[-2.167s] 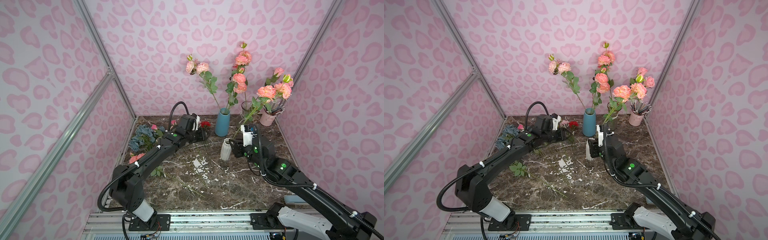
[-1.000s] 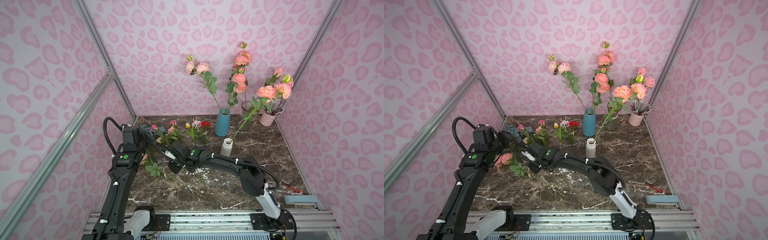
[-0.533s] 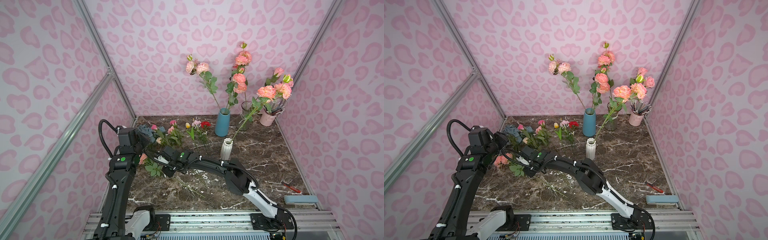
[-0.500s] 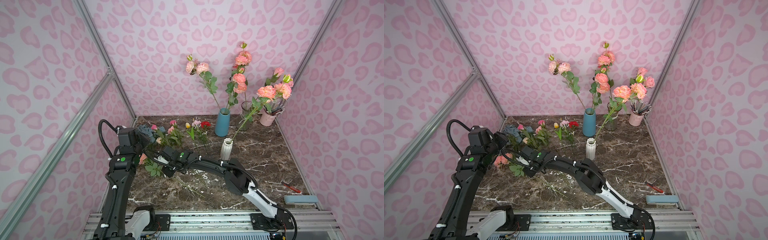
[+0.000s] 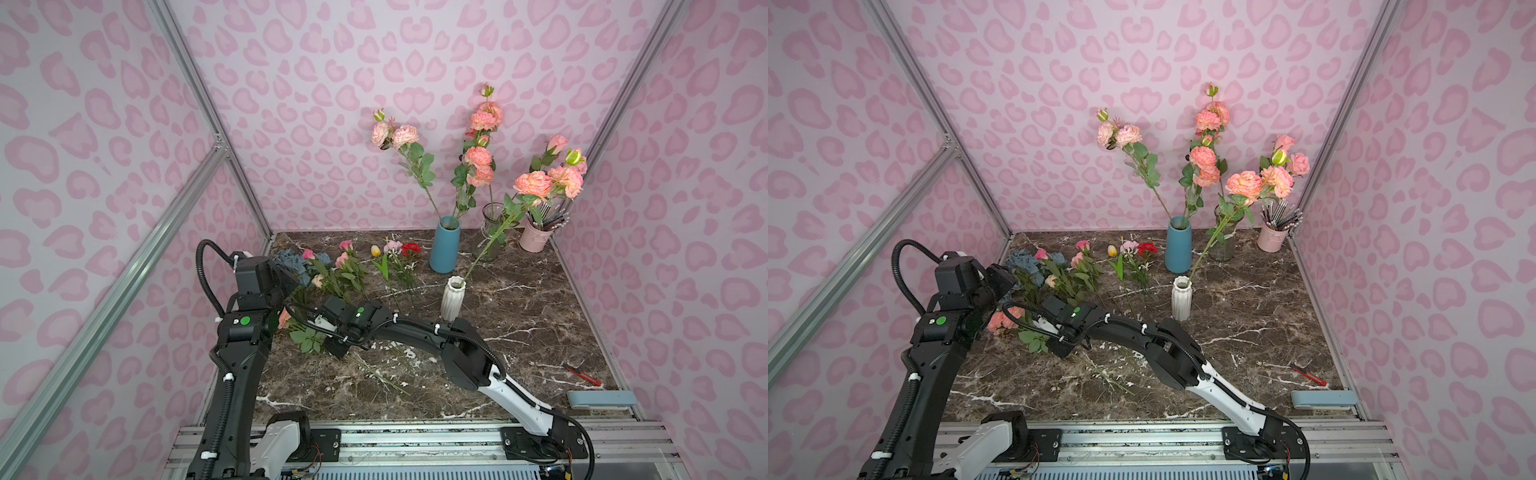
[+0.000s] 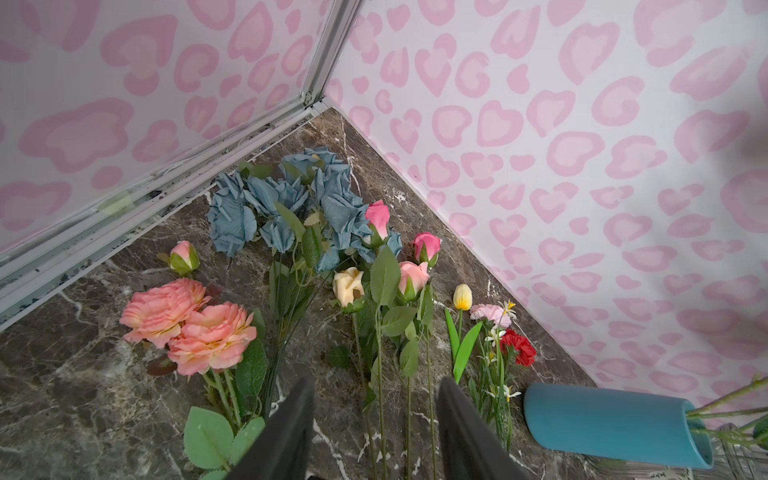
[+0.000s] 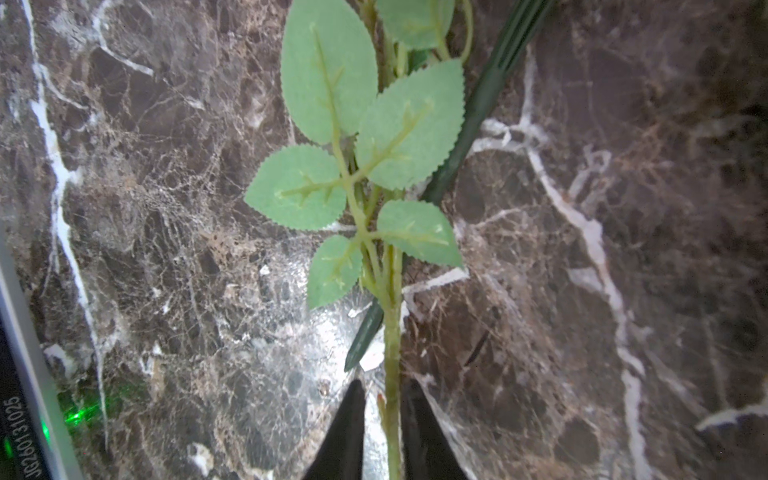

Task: Place the pink flowers into the vase
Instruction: Pick up the flower at the center of the board.

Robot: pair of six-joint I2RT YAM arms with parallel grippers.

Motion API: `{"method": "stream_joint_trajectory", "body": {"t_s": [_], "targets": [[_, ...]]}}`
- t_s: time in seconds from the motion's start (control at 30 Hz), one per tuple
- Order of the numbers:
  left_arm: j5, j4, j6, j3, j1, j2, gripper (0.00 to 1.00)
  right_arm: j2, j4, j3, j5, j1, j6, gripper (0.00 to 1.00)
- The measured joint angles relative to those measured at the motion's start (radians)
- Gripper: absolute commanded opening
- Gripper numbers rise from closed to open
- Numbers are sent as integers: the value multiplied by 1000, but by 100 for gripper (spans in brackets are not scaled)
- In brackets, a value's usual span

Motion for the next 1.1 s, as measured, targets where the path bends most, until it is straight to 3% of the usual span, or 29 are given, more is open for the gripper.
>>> {"method": "stream_joint_trajectory", "body": {"t_s": [0.27, 0.63, 0.77, 1.1], "targets": [[1, 0, 0, 0, 1, 0, 51, 31, 2, 21, -2, 0, 0, 21], [3, 0, 3, 0, 3, 0, 51, 52, -5, 43, -5, 0, -3, 2], [4, 0, 3, 0, 3, -2, 51, 44, -7, 42, -5, 0, -8, 0], [4, 0, 3, 32, 4, -5, 51, -115, 26, -85, -5, -4, -10, 0]]}}
